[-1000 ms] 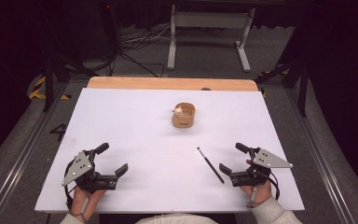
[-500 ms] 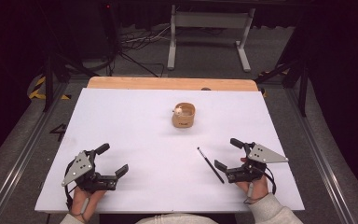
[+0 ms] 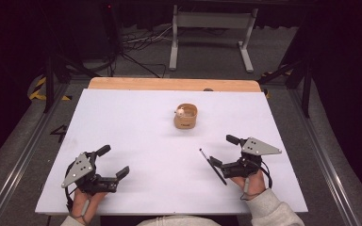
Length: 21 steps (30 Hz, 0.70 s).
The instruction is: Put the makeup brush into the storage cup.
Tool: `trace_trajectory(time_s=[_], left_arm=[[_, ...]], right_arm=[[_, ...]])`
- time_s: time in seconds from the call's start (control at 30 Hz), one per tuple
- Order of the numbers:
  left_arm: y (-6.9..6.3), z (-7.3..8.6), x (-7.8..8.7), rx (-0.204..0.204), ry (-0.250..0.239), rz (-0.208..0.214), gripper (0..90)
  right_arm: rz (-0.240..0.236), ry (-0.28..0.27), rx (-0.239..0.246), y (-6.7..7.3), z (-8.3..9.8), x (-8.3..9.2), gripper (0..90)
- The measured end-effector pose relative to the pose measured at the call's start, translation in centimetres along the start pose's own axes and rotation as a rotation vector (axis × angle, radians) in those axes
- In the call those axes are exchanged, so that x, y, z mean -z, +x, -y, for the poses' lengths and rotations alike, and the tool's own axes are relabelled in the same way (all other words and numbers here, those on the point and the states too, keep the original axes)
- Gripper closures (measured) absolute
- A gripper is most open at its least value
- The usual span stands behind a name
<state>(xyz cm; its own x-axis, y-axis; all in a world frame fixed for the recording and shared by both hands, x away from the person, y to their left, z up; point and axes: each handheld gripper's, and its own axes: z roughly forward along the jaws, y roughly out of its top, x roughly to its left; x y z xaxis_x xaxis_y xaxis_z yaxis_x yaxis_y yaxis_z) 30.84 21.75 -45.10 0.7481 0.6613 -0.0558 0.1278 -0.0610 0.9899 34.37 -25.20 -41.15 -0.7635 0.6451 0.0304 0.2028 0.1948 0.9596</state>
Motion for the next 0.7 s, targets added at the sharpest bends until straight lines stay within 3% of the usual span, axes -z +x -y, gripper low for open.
trace_trajectory(time_s=[0.1,0.2,0.3,0.4,0.6,0.7], left_arm=[[0.0,0.0,0.0,0.002,-0.006,-0.001,0.0],[-0.1,0.0,0.0,-0.003,-0.007,-0.001,0.0],[-0.1,-0.1,0.0,-0.004,-0.006,0.001,0.0],[-0.1,-0.1,-0.1,-0.003,-0.004,0.005,0.0],[-0.1,-0.1,-0.2,-0.006,-0.004,0.007,0.0],[-0.2,-0.1,-0.3,-0.006,-0.003,0.007,0.0]], right_arm=[[-0.012,0.035,-0.017,-0.1,-0.3,-0.6,0.5],[0.016,0.057,-0.087,-0.5,-0.5,-1.2,0.9],[-0.008,0.116,-0.12,-0.9,-0.9,-1.7,1.7],[-0.058,0.194,-0.083,-1.0,-1.6,-2.0,2.6],[-0.043,0.326,0.007,-0.4,-3.3,-2.5,4.6],[-0.039,0.356,0.021,-0.4,-3.7,-2.7,4.7]])
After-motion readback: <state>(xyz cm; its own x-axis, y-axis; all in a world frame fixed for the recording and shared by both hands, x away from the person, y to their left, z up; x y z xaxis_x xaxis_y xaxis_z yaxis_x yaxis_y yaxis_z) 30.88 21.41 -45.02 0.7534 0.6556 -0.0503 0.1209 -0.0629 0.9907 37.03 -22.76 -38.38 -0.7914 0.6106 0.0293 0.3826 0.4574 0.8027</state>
